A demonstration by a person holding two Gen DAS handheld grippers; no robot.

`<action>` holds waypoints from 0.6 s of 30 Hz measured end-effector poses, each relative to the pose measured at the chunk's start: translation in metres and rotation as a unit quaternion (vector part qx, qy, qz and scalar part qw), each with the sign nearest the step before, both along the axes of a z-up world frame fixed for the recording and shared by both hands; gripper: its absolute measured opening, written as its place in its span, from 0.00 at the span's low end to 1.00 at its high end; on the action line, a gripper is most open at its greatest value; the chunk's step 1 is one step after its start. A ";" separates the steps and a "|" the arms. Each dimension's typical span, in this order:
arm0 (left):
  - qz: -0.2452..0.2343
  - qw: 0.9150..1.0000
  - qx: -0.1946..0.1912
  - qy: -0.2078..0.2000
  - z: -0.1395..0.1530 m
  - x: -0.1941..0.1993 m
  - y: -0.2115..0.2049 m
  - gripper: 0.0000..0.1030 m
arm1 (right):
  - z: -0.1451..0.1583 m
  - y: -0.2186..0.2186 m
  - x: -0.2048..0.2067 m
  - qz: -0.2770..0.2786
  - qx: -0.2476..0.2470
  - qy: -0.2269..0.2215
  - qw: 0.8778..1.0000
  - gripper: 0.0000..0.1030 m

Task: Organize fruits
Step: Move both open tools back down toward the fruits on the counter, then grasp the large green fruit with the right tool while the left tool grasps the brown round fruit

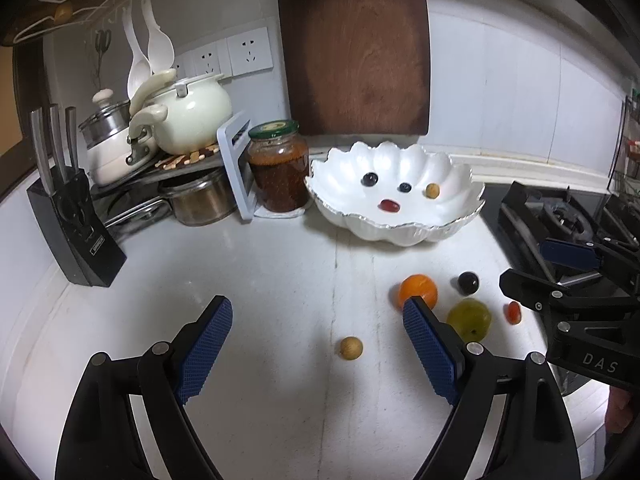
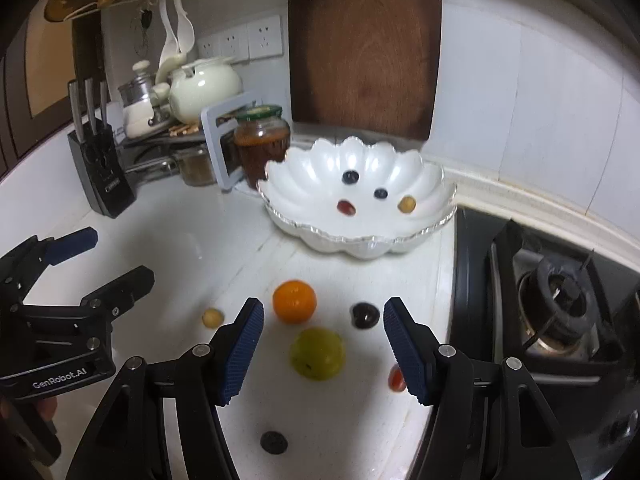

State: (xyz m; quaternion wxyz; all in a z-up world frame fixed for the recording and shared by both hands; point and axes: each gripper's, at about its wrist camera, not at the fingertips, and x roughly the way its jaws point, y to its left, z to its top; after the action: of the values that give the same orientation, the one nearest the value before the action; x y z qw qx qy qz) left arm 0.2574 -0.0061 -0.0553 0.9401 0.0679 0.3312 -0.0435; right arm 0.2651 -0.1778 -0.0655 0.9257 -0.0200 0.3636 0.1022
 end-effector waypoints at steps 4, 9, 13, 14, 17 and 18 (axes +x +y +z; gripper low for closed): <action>-0.005 1.000 0.007 0.010 -0.011 0.003 -0.001 0.85 | -0.012 0.000 0.001 -0.003 -0.002 0.015 1.000 0.62; -0.011 1.000 0.011 0.025 -0.026 0.008 -0.004 0.85 | -0.026 0.000 0.006 -0.007 -0.003 0.034 0.999 0.62; -0.013 0.999 0.011 0.038 -0.037 0.012 -0.003 0.85 | -0.036 0.001 0.009 -0.006 -0.005 0.047 0.999 0.62; -0.014 0.999 0.009 0.040 -0.040 0.013 -0.003 0.85 | -0.039 0.002 0.010 -0.005 -0.007 0.050 0.999 0.62; -0.019 0.999 0.006 0.051 -0.048 0.016 -0.003 0.85 | -0.046 0.003 0.013 -0.004 -0.007 0.059 0.998 0.62; -0.019 0.998 0.004 0.054 -0.051 0.017 -0.004 0.85 | -0.048 0.004 0.013 -0.003 -0.006 0.061 0.998 0.62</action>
State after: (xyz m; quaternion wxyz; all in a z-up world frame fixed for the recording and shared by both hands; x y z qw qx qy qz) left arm 0.2745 -0.0097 -0.1060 0.9195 0.0759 0.3803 -0.0640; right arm 0.2784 -0.1742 -0.1138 0.9021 -0.0183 0.4199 0.0977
